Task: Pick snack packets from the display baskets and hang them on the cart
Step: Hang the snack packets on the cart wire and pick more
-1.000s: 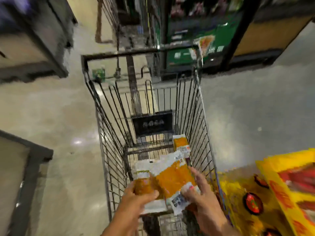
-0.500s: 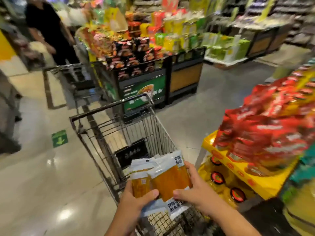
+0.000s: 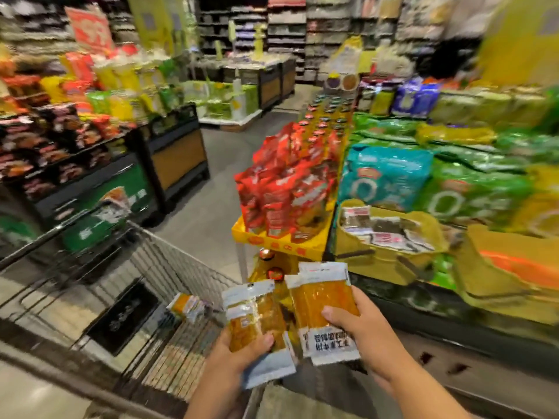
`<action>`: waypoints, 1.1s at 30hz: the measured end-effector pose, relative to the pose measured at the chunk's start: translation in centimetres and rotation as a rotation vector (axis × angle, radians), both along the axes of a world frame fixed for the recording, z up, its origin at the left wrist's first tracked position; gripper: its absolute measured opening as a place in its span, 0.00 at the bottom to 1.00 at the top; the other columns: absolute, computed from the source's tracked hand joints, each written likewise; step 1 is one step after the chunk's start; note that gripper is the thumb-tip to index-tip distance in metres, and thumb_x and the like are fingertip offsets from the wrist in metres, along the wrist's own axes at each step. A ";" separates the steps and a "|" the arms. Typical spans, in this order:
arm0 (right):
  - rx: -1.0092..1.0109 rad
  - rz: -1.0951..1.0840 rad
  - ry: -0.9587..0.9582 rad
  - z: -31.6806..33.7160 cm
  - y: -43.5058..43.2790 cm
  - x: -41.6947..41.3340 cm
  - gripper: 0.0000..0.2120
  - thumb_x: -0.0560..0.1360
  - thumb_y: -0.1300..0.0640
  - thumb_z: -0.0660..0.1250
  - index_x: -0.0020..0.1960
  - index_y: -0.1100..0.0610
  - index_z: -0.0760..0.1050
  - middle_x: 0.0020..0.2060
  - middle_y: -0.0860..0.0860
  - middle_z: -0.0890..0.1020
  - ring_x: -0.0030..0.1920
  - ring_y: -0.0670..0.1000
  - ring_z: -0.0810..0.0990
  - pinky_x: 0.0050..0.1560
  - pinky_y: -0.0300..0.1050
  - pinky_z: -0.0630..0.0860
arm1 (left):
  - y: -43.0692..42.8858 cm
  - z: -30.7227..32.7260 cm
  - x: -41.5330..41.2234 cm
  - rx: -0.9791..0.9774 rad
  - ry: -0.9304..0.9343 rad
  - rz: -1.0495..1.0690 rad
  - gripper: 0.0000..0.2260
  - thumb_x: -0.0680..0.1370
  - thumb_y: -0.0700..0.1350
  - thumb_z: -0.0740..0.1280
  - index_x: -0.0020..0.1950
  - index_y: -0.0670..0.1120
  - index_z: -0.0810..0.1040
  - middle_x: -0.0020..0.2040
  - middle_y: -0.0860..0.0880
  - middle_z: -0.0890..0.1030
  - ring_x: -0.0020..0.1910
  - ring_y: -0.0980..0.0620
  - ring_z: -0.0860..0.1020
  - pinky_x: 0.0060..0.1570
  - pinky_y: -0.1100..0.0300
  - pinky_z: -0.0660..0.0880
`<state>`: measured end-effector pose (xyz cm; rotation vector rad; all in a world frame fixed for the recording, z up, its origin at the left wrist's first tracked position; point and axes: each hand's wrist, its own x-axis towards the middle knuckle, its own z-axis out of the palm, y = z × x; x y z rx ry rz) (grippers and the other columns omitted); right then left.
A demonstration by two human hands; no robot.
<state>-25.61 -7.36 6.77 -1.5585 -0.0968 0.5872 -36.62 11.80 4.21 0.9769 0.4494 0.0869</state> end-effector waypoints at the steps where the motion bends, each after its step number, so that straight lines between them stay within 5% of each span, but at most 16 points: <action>1: 0.018 -0.032 0.006 0.3 -1.2 -0.3 0.32 0.64 0.45 0.81 0.66 0.47 0.75 0.56 0.47 0.86 0.56 0.52 0.85 0.63 0.62 0.77 | -0.9 0.4 0.7 -0.001 0.014 -0.014 0.38 0.56 0.34 0.84 0.65 0.34 0.76 0.45 0.36 0.86 0.38 0.41 0.86 0.30 0.55 0.81; 3: 0.053 -0.080 0.010 1.0 -3.9 -0.9 0.34 0.63 0.41 0.79 0.67 0.45 0.75 0.58 0.48 0.85 0.58 0.53 0.84 0.65 0.64 0.75 | -3.0 0.9 1.5 0.038 0.020 -0.048 0.50 0.44 0.40 0.88 0.65 0.37 0.76 0.50 0.36 0.86 0.45 0.39 0.86 0.36 0.53 0.83; 6: 0.098 -0.122 -0.006 1.9 -7.7 -1.8 0.25 0.70 0.47 0.76 0.65 0.47 0.77 0.57 0.50 0.85 0.58 0.54 0.84 0.65 0.63 0.75 | -6.5 1.9 2.3 0.024 0.002 -0.101 0.47 0.47 0.37 0.84 0.67 0.37 0.76 0.50 0.38 0.86 0.46 0.41 0.86 0.42 0.50 0.83; 10: 0.088 -0.231 -0.050 2.8 -14.9 -2.9 0.21 0.73 0.54 0.76 0.64 0.48 0.77 0.54 0.49 0.86 0.55 0.52 0.85 0.64 0.60 0.76 | -12.6 2.5 3.3 0.021 -0.009 -0.188 0.56 0.37 0.52 0.88 0.63 0.39 0.79 0.55 0.39 0.85 0.52 0.41 0.85 0.55 0.43 0.80; 16: 0.088 -0.357 -0.052 3.1 -28.7 -5.6 0.18 0.76 0.59 0.73 0.65 0.52 0.77 0.55 0.53 0.86 0.56 0.56 0.85 0.61 0.60 0.79 | -27.0 3.7 3.2 0.016 -0.034 -0.420 0.40 0.53 0.43 0.83 0.64 0.40 0.79 0.56 0.39 0.85 0.51 0.43 0.86 0.44 0.54 0.82; 26: 0.007 -0.587 -0.013 2.2 -49.4 -10.5 0.09 0.79 0.61 0.68 0.58 0.54 0.81 0.49 0.56 0.87 0.51 0.59 0.86 0.59 0.63 0.79 | -48.3 2.7 2.6 -0.129 0.073 -0.684 0.36 0.61 0.39 0.79 0.69 0.40 0.76 0.62 0.35 0.82 0.60 0.34 0.81 0.58 0.39 0.80; 30: 0.018 -0.632 -0.026 2.1 -53.7 -10.6 0.09 0.79 0.61 0.68 0.58 0.54 0.81 0.48 0.54 0.87 0.50 0.56 0.87 0.53 0.54 0.83 | -52.9 2.8 3.5 -0.081 0.063 -0.732 0.30 0.65 0.37 0.75 0.68 0.41 0.77 0.59 0.36 0.83 0.57 0.36 0.83 0.50 0.43 0.83; 33: 0.038 -0.672 -0.050 1.4 -55.2 -9.6 0.11 0.79 0.60 0.68 0.60 0.50 0.79 0.50 0.49 0.87 0.51 0.52 0.86 0.53 0.50 0.82 | -54.7 2.6 4.7 -0.021 0.049 -0.740 0.29 0.67 0.35 0.76 0.68 0.42 0.77 0.60 0.39 0.84 0.58 0.38 0.83 0.62 0.41 0.76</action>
